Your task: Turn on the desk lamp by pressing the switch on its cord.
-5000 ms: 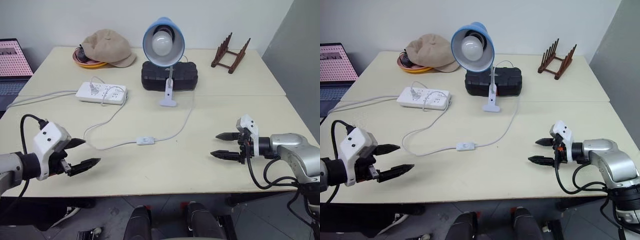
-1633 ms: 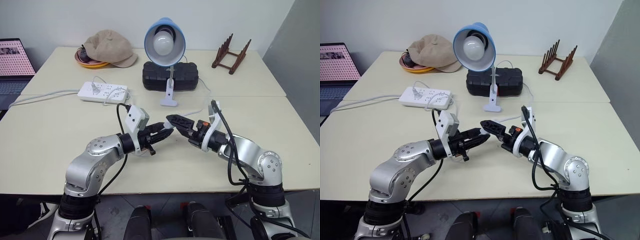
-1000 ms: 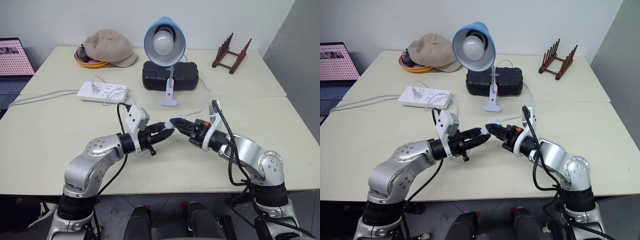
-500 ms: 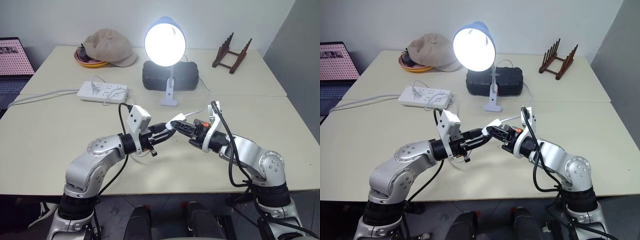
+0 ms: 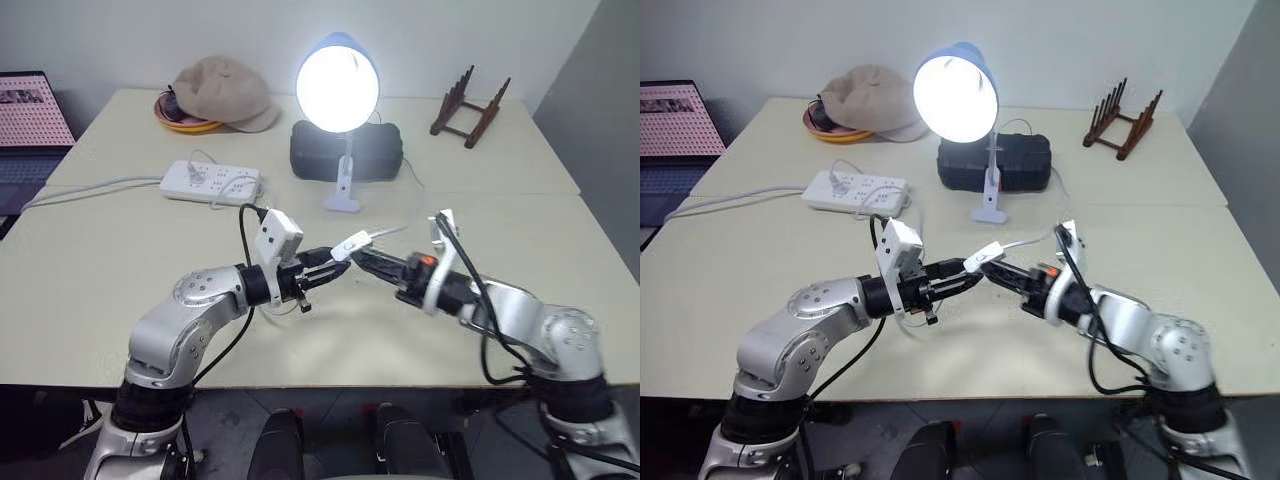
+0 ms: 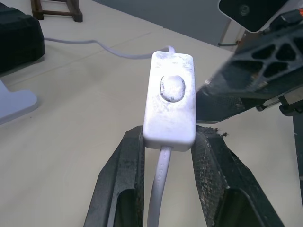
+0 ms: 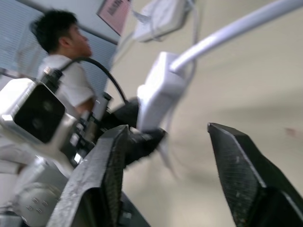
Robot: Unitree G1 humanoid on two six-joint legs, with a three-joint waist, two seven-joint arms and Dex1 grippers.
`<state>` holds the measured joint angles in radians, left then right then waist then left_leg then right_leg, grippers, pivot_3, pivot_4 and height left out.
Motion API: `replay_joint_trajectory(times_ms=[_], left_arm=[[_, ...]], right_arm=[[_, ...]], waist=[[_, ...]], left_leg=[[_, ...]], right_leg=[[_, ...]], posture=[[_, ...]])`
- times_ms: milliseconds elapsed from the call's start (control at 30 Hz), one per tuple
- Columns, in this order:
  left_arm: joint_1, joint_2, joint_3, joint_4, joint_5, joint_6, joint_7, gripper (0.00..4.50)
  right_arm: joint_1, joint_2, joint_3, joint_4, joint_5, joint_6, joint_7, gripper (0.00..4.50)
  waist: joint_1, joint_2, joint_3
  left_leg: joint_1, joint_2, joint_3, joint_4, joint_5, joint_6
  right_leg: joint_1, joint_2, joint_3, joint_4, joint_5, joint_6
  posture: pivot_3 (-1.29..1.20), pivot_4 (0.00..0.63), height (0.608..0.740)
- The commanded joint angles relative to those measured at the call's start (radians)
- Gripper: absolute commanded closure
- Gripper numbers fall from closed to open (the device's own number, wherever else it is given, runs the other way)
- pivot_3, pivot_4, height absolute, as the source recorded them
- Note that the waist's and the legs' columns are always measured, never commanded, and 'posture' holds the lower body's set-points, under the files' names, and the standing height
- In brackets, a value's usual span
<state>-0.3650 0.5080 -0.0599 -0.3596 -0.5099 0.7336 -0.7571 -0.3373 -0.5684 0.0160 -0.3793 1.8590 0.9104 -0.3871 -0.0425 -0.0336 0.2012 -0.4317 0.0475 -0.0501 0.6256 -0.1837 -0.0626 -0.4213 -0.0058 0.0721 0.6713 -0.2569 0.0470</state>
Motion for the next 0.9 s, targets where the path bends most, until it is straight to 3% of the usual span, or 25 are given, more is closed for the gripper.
replay_joint_trajectory(times_ms=[33, 100, 133, 200, 333, 400, 567, 633, 700, 900], left_arm=[[-0.039, 0.022, -0.028, 0.049, 0.025, -0.055, -0.053, 3.43], [-0.067, 0.036, -0.048, 0.118, 0.049, -0.092, -0.094, 3.43], [-0.097, 0.042, -0.079, 0.183, 0.081, -0.125, -0.128, 3.43], [-0.151, 0.051, -0.142, 0.297, 0.142, -0.187, -0.191, 3.43], [-0.217, 0.038, -0.216, 0.437, 0.211, -0.27, -0.272, 3.43], [-0.262, 0.006, -0.268, 0.561, 0.283, -0.371, -0.294, 3.43], [-0.319, -0.037, -0.287, 0.7, 0.336, -0.48, -0.348, 3.43], [-0.321, -0.037, -0.274, 0.704, 0.336, -0.486, -0.361, 2.73], [-0.315, -0.024, -0.263, 0.689, 0.33, -0.482, -0.384, 2.46], [-0.197, 0.243, -0.026, 0.361, 0.165, -0.25, -0.435, 1.26]], right_arm=[[0.006, -0.106, -0.068, -0.059, -0.033, 0.04, 0.132, 0.64], [0.006, -0.189, -0.086, -0.09, -0.137, 0.068, 0.233, 0.22], [0.017, -0.295, -0.067, -0.156, -0.331, 0.038, 0.357, 0.07], [0.033, -0.379, -0.05, -0.236, -0.566, -0.041, 0.5, 0.07], [0.084, -0.441, 0.061, -0.306, -0.876, -0.21, 0.756, 0.07], [0.098, -0.404, 0.113, -0.272, -0.992, -0.285, 0.821, 0.07], [0.112, -0.358, 0.158, -0.221, -1.136, -0.36, 0.958, 0.07], [0.115, -0.336, 0.145, -0.213, -1.157, -0.361, 0.971, 0.0], [0.117, -0.321, 0.132, -0.205, -1.168, -0.351, 0.986, 0.0], [0.092, -0.326, 0.065, -0.161, -1.12, -0.29, 1.09, 0.0]], waist=[[-0.001, 0.0, 0.0], [-0.001, 0.0, 0.0], [-0.001, 0.0, 0.0], [0.009, 0.006, 0.003], [0.01, 0.005, 0.002], [0.011, 0.005, 0.002], [0.013, 0.005, 0.002], [0.012, 0.005, 0.002], [0.011, 0.005, 0.002], [-0.007, 0.004, 0.003]], left_leg=[[0.0, 0.0, 0.0, 0.0, 0.0, 0.0], [0.0, 0.0, 0.0, 0.0, 0.0, 0.0], [0.0, 0.001, 0.0, -0.001, 0.0, 0.0], [0.0, 0.0, -0.001, 0.0, 0.0, 0.0], [-0.001, 0.001, -0.001, -0.002, 0.0, 0.0], [-0.002, 0.0, 0.001, -0.002, -0.001, 0.0], [-0.004, -0.001, 0.0, -0.002, -0.001, 0.0], [-0.004, -0.001, 0.0, -0.002, -0.001, 0.0], [-0.003, 0.0, 0.0, -0.002, -0.001, 0.0], [-0.002, 0.001, 0.0, -0.002, -0.001, 0.0]], right_leg=[[0.0, 0.0, 0.0, 0.0, 0.0, 0.0], [0.0, 0.001, 0.0, 0.0, 0.0, 0.0], [0.0, 0.001, 0.0, 0.0, 0.0, 0.0], [-0.001, 0.001, -0.001, 0.0, 0.0, 0.0], [0.001, 0.001, -0.002, -0.008, 0.0, 0.0], [0.001, 0.0, -0.001, -0.01, 0.001, 0.001], [0.001, 0.0, -0.001, -0.011, 0.004, 0.007], [0.001, 0.0, -0.001, -0.01, 0.004, 0.007], [0.001, 0.0, -0.001, -0.009, 0.004, 0.007], [0.0, 0.001, -0.001, -0.007, 0.004, 0.007]], posture=[[0.0, 0.15, 0.74], [0.0, 0.15, 0.74], [0.0, 0.15, 0.74], [0.0, 0.15, 0.74], [0.0, 0.15, 0.74], [0.0, 0.15, 0.74], [0.0, 0.15, 0.74], [0.0, 0.15, 0.74], [0.0, 0.15, 0.74], [0.0, 0.15, 0.74]])
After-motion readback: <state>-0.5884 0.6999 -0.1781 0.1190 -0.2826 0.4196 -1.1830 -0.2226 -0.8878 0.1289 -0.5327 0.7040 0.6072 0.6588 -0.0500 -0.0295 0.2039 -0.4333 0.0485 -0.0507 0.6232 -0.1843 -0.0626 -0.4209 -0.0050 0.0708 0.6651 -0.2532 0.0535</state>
